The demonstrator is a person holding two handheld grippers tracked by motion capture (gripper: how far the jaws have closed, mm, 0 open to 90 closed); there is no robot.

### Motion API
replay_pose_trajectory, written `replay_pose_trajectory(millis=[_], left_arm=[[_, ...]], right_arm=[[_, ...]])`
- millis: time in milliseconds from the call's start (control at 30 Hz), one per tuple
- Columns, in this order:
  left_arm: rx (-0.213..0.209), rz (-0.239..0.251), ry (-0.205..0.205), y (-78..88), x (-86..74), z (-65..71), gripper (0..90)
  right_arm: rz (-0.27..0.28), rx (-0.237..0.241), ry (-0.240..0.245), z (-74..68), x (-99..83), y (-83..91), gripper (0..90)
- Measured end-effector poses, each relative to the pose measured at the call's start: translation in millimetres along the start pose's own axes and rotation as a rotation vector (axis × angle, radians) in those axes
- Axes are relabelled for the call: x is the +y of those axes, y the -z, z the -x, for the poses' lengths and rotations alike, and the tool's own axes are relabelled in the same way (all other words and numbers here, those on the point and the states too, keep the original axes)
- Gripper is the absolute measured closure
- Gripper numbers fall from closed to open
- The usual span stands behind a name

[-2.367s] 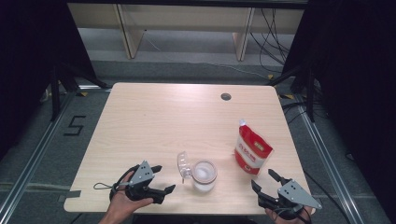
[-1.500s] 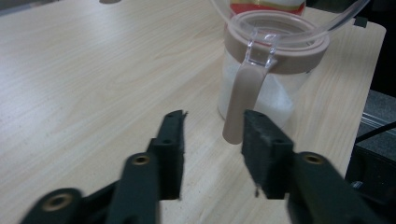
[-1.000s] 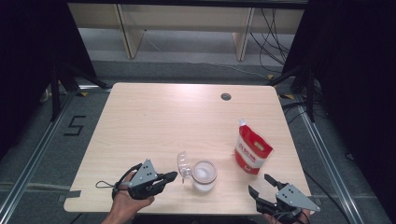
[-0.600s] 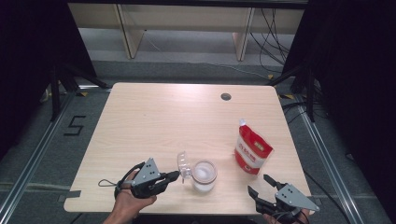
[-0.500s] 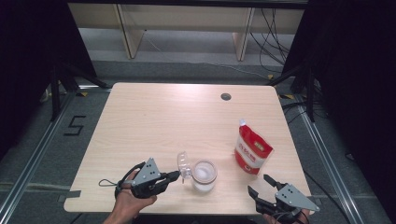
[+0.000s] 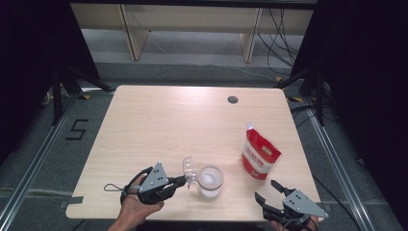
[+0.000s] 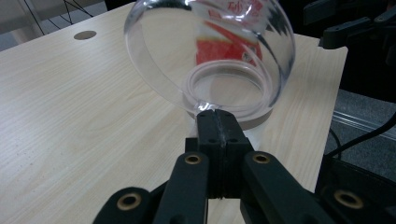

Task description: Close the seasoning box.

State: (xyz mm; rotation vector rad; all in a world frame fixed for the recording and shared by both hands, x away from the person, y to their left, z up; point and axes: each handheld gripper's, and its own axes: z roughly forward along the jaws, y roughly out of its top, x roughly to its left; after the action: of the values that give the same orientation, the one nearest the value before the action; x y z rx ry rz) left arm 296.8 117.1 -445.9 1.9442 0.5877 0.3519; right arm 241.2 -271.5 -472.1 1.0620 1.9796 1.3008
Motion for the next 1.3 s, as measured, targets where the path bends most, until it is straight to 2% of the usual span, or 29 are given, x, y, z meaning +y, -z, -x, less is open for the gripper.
replay_pose_trajectory(millis=[67,333,367,400,467,500,667,733,767,800,833,867,900,1000,1300], left_arm=[[-0.007,0.002,0.014,-0.5,-0.4,0.8,89.4],[-0.008,0.002,-0.002,-0.9,0.3,1.9,89.3],[-0.008,0.002,-0.002,-0.9,0.3,1.9,89.3],[-0.012,0.003,-0.016,-0.9,0.7,1.2,89.3],[-0.013,0.005,-0.004,-0.9,0.5,2.1,89.3],[-0.012,0.006,-0.001,-0.9,0.5,2.5,89.3],[-0.014,0.013,0.002,-2.1,1.3,3.5,89.2],[-0.015,0.01,-0.016,-2.5,2.2,3.1,89.2],[-0.019,0.018,-0.012,-3.8,2.0,3.6,89.2],[-0.016,0.019,-0.003,-4.5,1.7,4.2,89.2],[-0.012,0.012,-0.024,-4.2,2.3,3.2,89.2],[-0.012,0.006,-0.006,-4.6,2.0,4.1,89.2],[-0.013,0.01,-0.019,-5.3,2.2,3.4,89.2],[-0.011,0.006,-0.011,-6.3,2.2,4.3,89.2],[-0.037,0.012,-0.028,-9.3,5.3,2.4,87.1]], right_arm=[[-0.002,0.003,-0.008,-0.6,0.1,0.0,31.8],[-0.003,0.004,-0.009,-0.7,0.1,0.0,31.8],[0.005,-0.002,0.015,0.5,0.2,-0.5,31.8],[0.002,-0.003,0.005,-0.2,0.3,-0.1,31.8],[0.004,-0.003,0.009,-0.2,0.1,-0.5,31.8],[0.012,-0.01,0.028,0.9,0.2,-0.8,31.8],[0.003,-0.001,0.011,-0.6,0.1,-0.7,31.8],[0.0,-0.003,0.019,-0.4,0.3,-0.5,31.8],[0.0,-0.001,0.029,0.2,0.4,-0.7,31.8],[0.001,-0.001,0.014,-0.7,0.0,-0.7,31.8],[0.001,-0.001,0.014,-0.5,0.0,-0.8,31.8],[0.001,-0.001,0.014,-0.5,0.0,-0.8,31.8],[0.0,-0.001,0.015,-0.5,0.0,-0.7,31.8],[0.0,0.0,0.015,-0.6,0.0,-0.8,31.8],[-0.004,0.005,0.007,-1.1,0.2,-0.6,31.8]])
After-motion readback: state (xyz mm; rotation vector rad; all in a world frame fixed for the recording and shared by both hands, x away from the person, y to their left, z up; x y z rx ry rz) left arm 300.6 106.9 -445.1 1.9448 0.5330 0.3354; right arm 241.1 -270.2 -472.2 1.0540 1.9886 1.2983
